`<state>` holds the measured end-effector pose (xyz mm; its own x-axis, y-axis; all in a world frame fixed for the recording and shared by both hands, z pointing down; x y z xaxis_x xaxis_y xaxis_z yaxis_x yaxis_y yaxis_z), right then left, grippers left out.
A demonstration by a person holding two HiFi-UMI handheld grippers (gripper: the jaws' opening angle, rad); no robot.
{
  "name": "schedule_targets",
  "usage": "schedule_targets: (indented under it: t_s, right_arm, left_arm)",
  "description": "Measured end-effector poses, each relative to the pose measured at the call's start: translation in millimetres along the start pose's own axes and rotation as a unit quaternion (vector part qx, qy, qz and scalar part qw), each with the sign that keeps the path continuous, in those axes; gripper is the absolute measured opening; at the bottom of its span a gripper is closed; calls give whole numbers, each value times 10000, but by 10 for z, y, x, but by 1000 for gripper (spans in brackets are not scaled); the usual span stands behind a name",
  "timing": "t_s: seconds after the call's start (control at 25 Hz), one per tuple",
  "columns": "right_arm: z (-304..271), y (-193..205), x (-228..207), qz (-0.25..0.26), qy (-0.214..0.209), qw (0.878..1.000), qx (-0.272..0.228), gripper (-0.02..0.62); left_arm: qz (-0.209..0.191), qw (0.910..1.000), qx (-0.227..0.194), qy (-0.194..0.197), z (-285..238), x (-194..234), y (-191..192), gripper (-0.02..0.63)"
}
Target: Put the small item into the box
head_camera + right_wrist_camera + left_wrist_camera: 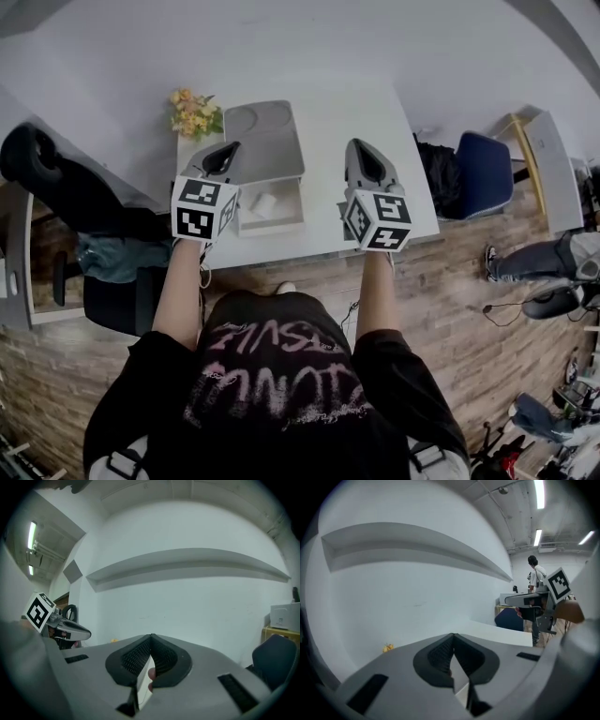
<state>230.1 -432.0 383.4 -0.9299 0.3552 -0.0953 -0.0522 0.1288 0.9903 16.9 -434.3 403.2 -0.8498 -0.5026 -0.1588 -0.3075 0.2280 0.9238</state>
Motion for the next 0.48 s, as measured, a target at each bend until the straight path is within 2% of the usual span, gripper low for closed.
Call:
schedule_targets:
  t_s: [0.2, 0.48]
  right_arm:
    - [25, -48, -5, -6, 8, 10000, -44, 9]
    - [75, -125, -28, 38, 56, 9999, -94, 9]
  left_arm:
    - [161, 9995, -245, -142, 107, 119, -169, 3]
    - [160, 9975, -602, -347, 257, 226, -419, 3]
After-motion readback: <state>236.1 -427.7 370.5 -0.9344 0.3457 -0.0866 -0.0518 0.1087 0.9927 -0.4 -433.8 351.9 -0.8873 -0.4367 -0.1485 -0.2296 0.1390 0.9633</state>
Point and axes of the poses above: the fingertips, and each gripper's own axes: z backward along the fingers, x to its left, y out of its underside, the point moved 1 cm from there along z, backward along the fingers, and after that the axes turned 2 degrees about -z, right-handed, at the moved point
